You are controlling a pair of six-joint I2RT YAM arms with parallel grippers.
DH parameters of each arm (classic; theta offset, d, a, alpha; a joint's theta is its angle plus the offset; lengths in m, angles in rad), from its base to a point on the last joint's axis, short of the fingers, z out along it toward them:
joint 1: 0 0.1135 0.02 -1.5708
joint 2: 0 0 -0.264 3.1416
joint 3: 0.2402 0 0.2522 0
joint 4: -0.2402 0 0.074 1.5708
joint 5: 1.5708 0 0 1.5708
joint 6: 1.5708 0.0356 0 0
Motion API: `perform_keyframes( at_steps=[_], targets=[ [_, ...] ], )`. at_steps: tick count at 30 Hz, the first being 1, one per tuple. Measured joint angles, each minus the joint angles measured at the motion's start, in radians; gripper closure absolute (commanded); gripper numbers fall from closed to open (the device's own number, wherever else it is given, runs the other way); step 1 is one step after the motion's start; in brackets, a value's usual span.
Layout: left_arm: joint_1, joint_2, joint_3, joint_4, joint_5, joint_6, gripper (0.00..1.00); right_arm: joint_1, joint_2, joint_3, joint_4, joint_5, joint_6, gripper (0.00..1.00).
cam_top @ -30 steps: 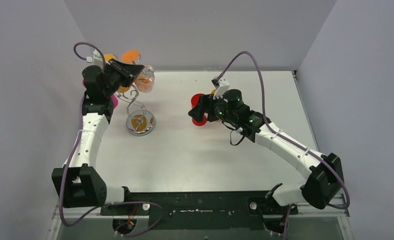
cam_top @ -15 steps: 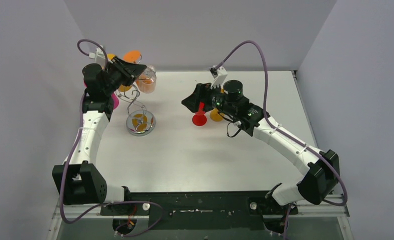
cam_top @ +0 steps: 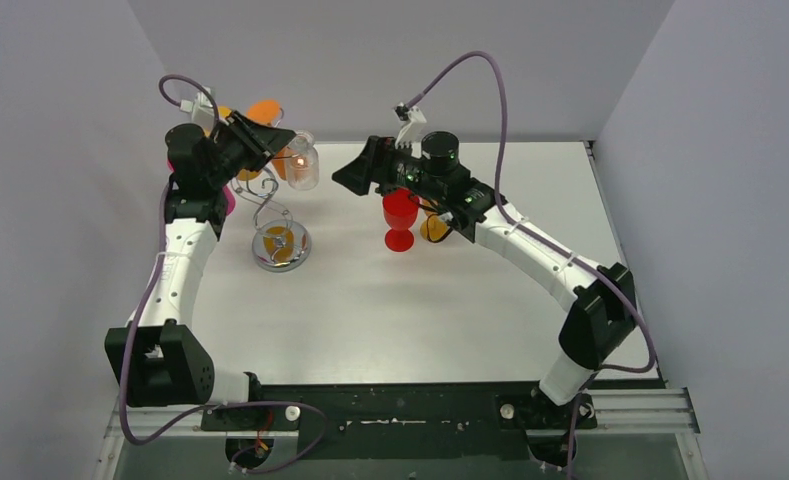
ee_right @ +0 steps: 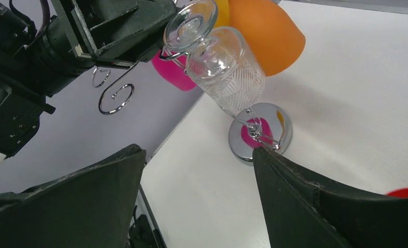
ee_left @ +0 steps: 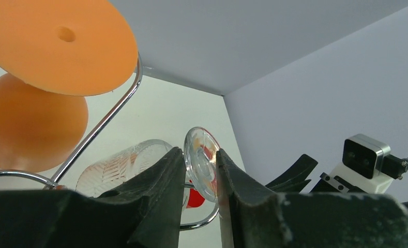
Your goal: Take the wine glass off the wine glass rack
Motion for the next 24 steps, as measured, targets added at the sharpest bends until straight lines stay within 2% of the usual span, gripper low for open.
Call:
perform_keyframes(
  at_steps=[2,5,7,12,24],
  targets=[
    [-0.001,0.000,0.005,-0.005,-0.002,0.011,0.65,0.000,0.035,0.035,0.006,-0.014,0.018,0.22],
    [-0.002,0.000,0.021,-0.023,-0.006,0.026,0.67,-0.001,0.087,0.088,0.024,-0.028,0.048,0.23],
    [-0.002,0.000,0.028,-0.040,-0.006,0.036,0.59,-0.001,0.126,0.133,0.033,-0.038,0.070,0.24],
    [-0.006,0.000,0.072,-0.112,-0.023,0.080,0.52,-0.003,0.201,0.235,0.040,-0.053,0.114,0.24],
    [-0.013,0.000,0.145,-0.227,-0.044,0.157,0.48,-0.015,0.359,0.449,0.038,-0.092,0.189,0.31]
  ],
)
